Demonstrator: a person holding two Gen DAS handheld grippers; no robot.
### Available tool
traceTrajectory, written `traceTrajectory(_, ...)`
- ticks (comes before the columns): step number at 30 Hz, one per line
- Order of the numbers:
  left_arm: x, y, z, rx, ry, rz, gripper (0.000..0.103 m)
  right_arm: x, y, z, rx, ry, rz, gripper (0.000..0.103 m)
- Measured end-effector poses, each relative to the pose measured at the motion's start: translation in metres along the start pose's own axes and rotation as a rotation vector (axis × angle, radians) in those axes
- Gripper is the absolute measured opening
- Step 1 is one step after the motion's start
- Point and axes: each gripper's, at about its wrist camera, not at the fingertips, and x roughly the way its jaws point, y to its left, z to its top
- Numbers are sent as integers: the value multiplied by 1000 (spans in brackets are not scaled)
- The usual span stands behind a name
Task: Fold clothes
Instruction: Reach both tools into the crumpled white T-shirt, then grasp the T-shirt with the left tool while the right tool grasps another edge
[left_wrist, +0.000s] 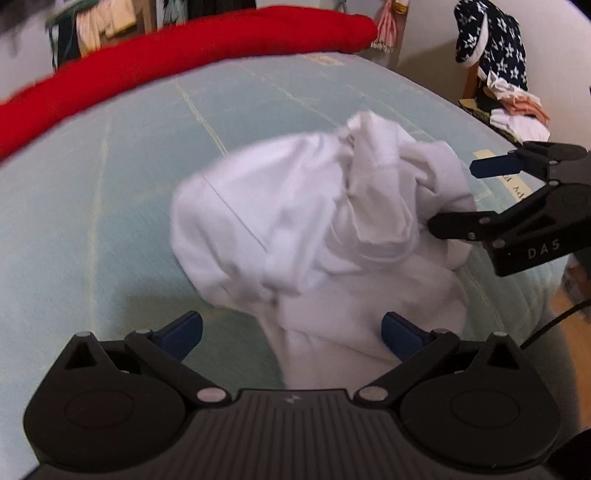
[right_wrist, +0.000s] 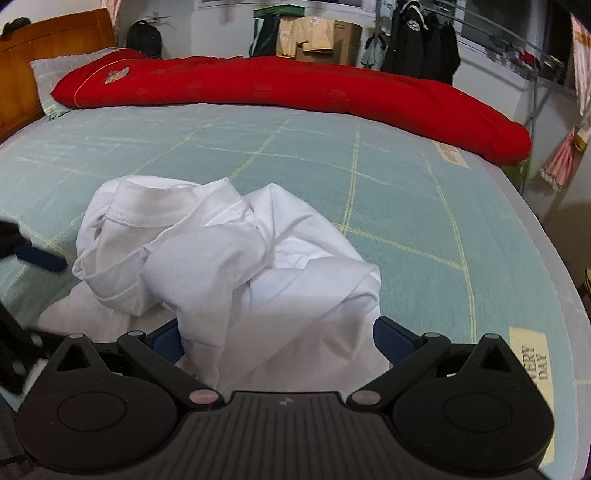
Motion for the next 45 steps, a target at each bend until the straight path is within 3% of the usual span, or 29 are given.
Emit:
traceTrajectory(6,-12,20,18,42,-12,93,102,0,-20,8,-4,-13,-32,103)
traceTrajectory(13,-6,32,33,46,-47,94,99,15,-55,26,31,-14,-90,103)
traceTrajectory(20,11,31,42,101,-24,46,99,21,-32,34,-112,12,27,103)
traceTrajectory(24,24,34,53,121,-35,142,98,38,-22,37,-167,15,-9,103)
traceTrajectory(26,31,36,59,133,-33,186,91,42,-23,39,-168,8,-11,103)
traceTrajectory(29,44,39,65,143,7,136,78,44,-24,44,-180,2,5,103)
traceTrajectory(36,53,59,64,87,26,66,79,40,-27,50,-219,-29,54,103)
traceTrajectory(45,48,62,65,135,51,33,78,-1,-29,48,-408,-133,162,98)
